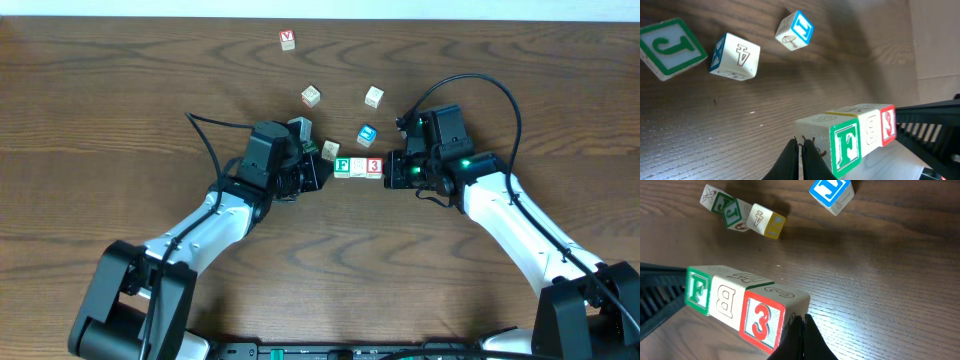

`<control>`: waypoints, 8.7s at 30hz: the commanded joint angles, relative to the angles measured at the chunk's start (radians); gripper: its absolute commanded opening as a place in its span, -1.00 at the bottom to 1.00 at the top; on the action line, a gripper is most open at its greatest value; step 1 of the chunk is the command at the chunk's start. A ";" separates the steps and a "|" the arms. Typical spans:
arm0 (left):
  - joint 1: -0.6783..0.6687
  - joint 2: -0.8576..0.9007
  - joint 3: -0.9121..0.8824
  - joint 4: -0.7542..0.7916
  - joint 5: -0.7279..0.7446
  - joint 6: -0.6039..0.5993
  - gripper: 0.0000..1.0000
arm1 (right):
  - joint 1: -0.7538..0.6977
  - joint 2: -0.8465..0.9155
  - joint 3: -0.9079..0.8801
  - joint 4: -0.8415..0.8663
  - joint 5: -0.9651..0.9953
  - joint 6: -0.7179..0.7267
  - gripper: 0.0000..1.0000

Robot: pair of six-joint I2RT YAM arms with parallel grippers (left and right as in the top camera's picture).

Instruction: Lift 3 blocks

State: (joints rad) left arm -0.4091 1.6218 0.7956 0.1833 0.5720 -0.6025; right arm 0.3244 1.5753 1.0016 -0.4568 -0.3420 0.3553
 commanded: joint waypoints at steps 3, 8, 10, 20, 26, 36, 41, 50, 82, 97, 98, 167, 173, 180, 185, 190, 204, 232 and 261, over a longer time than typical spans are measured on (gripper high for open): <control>-0.049 -0.042 0.069 0.034 0.176 -0.006 -0.86 | 0.057 -0.024 0.027 0.015 -0.288 -0.011 -0.98; -0.049 -0.042 0.069 0.034 0.176 -0.006 -0.86 | 0.057 -0.033 0.027 0.015 -0.288 -0.011 -0.97; -0.049 -0.042 0.069 0.034 0.176 -0.010 -0.85 | 0.057 -0.035 0.029 0.015 -0.288 -0.012 -0.97; -0.049 -0.042 0.069 0.005 0.176 -0.004 -0.85 | 0.055 -0.035 0.033 0.014 -0.288 -0.012 -0.98; -0.049 -0.042 0.069 -0.011 0.176 0.003 -0.86 | 0.047 -0.035 0.034 0.014 -0.288 -0.012 -0.98; -0.049 -0.042 0.069 -0.011 0.176 0.003 -0.85 | 0.016 -0.078 0.034 -0.001 -0.284 -0.020 -0.98; -0.049 -0.042 0.069 -0.010 0.175 0.003 -0.86 | 0.016 -0.080 0.034 -0.009 -0.276 -0.020 -0.98; -0.049 -0.042 0.072 0.002 0.176 0.002 -0.86 | 0.017 -0.080 0.034 -0.017 -0.274 -0.024 -0.98; -0.049 -0.042 0.101 0.001 0.176 0.002 -0.85 | 0.017 -0.080 0.034 -0.023 -0.262 -0.023 -0.98; -0.048 -0.042 0.115 0.000 0.176 0.002 -0.86 | 0.016 -0.080 0.043 -0.023 -0.262 -0.023 -0.97; -0.048 -0.042 0.117 0.000 0.176 0.002 -0.86 | 0.016 -0.080 0.046 -0.024 -0.262 -0.023 -0.97; -0.049 -0.042 0.119 -0.056 0.180 0.021 -0.85 | -0.031 -0.081 0.098 -0.085 -0.186 -0.027 -0.98; -0.049 -0.042 0.119 -0.056 0.180 0.021 -0.86 | -0.031 -0.081 0.098 -0.086 -0.186 -0.027 -0.98; -0.049 -0.042 0.119 -0.056 0.180 0.021 -0.86 | -0.031 -0.081 0.098 -0.086 -0.186 -0.027 -0.98; -0.049 -0.042 0.119 -0.056 0.180 0.021 -0.85 | -0.031 -0.081 0.098 -0.086 -0.187 -0.027 -0.98; -0.049 -0.042 0.119 -0.056 0.180 0.021 -0.86 | -0.031 -0.081 0.098 -0.086 -0.187 -0.027 -0.98; -0.049 -0.042 0.119 -0.056 0.180 0.021 -0.86 | -0.031 -0.081 0.098 -0.092 -0.187 -0.026 -0.98; -0.049 -0.042 0.119 -0.101 0.156 0.026 -0.86 | -0.028 -0.076 0.098 -0.136 -0.133 -0.013 -0.98; -0.088 -0.042 0.109 -0.150 0.089 0.052 -0.85 | -0.028 -0.045 0.096 -0.166 -0.133 -0.020 -0.98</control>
State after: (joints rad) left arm -0.4576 1.5894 0.8974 0.0227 0.5949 -0.5682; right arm 0.2687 1.5230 1.0672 -0.6315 -0.3328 0.3328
